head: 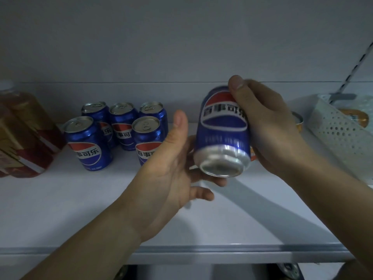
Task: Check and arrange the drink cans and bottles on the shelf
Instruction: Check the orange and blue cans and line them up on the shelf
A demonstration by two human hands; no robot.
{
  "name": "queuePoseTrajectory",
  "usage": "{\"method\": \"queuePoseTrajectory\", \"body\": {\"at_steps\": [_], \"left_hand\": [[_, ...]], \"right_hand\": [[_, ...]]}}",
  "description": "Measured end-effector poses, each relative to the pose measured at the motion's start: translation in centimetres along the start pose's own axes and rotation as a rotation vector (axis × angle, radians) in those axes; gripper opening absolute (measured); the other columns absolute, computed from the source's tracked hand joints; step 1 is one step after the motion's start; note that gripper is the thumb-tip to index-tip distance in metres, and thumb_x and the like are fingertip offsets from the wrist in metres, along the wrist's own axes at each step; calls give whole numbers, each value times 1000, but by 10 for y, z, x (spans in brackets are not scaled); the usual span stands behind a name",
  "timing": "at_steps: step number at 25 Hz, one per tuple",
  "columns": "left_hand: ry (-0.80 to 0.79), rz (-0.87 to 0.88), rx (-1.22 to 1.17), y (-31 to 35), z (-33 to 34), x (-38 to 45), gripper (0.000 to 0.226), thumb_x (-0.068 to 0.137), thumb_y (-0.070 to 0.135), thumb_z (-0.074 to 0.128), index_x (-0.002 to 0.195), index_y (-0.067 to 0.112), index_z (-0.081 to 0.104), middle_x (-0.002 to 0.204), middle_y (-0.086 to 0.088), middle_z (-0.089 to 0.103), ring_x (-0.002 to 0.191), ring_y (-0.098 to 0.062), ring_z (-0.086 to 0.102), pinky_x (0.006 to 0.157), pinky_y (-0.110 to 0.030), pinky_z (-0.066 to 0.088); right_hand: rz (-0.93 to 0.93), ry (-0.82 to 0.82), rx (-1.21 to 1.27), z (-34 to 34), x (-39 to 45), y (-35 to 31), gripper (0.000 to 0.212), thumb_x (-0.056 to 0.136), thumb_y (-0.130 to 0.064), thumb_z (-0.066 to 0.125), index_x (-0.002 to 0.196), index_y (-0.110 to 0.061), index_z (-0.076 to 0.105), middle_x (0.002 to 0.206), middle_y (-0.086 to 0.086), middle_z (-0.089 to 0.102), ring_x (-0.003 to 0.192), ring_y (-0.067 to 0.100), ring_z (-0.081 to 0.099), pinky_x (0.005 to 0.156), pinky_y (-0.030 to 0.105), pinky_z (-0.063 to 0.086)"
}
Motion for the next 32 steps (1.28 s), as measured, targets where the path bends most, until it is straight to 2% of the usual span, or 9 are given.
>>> {"method": "queuePoseTrajectory", "body": {"at_steps": [2,5,8,11,15,20,24,29,32], "left_hand": [[82,107,207,8,-2,-6,67,63,70,77,116,29,71,110,-5,75,87,-18,70,64,-29,53],[134,294,379,23,-5,-15,50,73,32,82,119,31,64,116,5,74,108,-14,69,81,-29,57],[219,409,467,35,-13,-24,60,68,15,88,118,34,62,118,10,72,116,-15,66,95,-37,56],[304,424,510,42,-27,-36,72,62,5,91,118,38,61,117,14,71,114,-10,67,92,-34,59],[400,462,537,53,-53,-59,78,54,9,92,117,42,60,113,21,71,107,-2,67,82,-20,58],[447,420,528,61,-84,-85,79,53,21,94,123,34,61,118,11,72,112,-14,68,94,-41,58],[515,397,483,62,-110,-103,74,55,23,90,123,30,61,116,10,73,110,-14,69,94,-41,57],[628,401,345,61,-138,-120,65,67,10,84,126,22,61,116,8,74,107,-7,70,83,-20,57],[744,311,132,40,-157,-127,50,71,16,80,118,25,66,112,3,76,105,-11,72,85,-26,57]], "right_hand": [[-161,3,30,4,-6,-13,16,95,-31,69,101,-17,65,96,3,74,83,10,75,70,23,58],[-250,-85,65,13,-15,-25,41,83,-29,83,117,-17,63,112,1,73,97,11,75,77,26,59],[-309,-282,8,24,-24,-40,61,75,-29,82,131,-20,59,122,1,73,111,21,72,88,33,59],[-387,-404,-117,41,-31,-60,69,70,-30,87,133,-24,59,124,-3,73,119,21,69,93,32,57],[-457,-540,-319,73,-31,-81,69,68,-29,92,130,-29,61,122,-12,72,118,14,69,94,31,57],[-502,-740,-678,129,-19,-111,58,77,-48,79,131,-37,62,120,-24,68,109,-4,67,87,22,59],[-512,-911,-979,182,-3,-120,54,77,-65,66,128,-48,61,117,-28,63,101,-1,67,67,15,55],[-607,-892,-1031,223,15,-117,42,83,-61,63,120,-41,65,108,-25,63,92,0,65,63,8,45],[-587,-846,-1059,228,29,-100,44,83,-60,64,120,-36,66,105,-22,64,88,-6,60,64,8,38]]}}
Point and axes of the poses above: each hand's wrist, its own x-axis towards the middle knuckle, its own z-axis out of the palm, y = z × x, the point moved 7 cm from there along x, towards the middle knuckle
